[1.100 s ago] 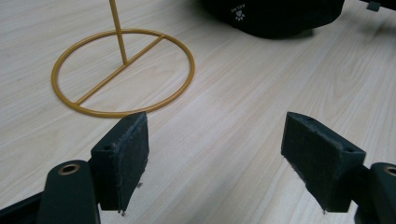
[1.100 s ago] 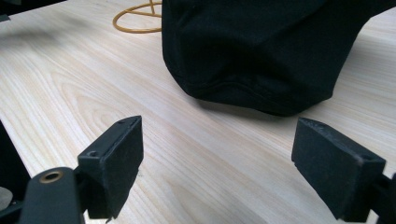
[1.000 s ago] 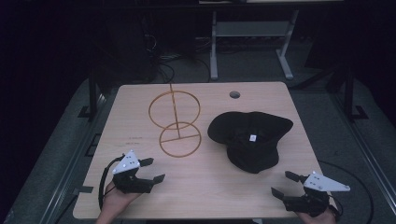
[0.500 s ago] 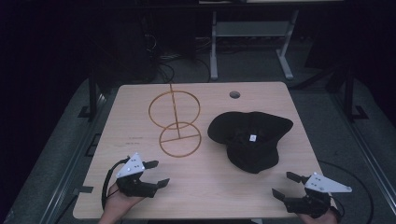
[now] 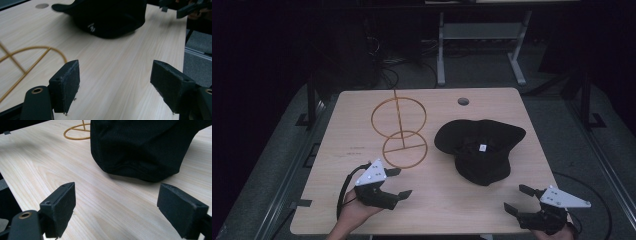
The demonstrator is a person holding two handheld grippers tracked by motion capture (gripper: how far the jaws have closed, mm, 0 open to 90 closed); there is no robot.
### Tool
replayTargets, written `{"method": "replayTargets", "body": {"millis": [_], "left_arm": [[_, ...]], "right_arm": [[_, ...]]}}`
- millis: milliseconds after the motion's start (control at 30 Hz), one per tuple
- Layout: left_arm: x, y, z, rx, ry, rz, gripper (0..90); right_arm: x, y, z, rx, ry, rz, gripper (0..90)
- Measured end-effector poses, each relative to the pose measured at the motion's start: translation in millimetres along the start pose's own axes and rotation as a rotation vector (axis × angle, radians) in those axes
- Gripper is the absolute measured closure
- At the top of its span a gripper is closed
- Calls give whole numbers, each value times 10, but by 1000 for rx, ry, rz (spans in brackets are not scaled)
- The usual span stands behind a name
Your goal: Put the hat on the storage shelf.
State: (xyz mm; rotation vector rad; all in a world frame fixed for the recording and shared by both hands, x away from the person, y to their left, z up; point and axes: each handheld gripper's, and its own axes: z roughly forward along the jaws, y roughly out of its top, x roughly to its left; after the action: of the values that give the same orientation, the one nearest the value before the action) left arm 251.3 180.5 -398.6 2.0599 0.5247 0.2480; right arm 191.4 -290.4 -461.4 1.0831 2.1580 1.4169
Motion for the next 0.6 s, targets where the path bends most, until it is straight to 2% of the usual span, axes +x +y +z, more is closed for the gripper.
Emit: {"method": "replayTargets", "body": {"millis": [267,367,533,600], "left_arm": [[-104,282,194,-8,-26,45,231],[-121,408,268,-21,-38,56,232],[-128,625,431,-19,-49,85,237],[-127,693,485,-28,-51,85,238]], "right_arm": [[-7,-7,10,0,9,0,149],[-2,-18,10,13,14,-5,149],[-16,-14,-8,2,13,2,149],[-26,-25,-6,1,13,4,149]]}}
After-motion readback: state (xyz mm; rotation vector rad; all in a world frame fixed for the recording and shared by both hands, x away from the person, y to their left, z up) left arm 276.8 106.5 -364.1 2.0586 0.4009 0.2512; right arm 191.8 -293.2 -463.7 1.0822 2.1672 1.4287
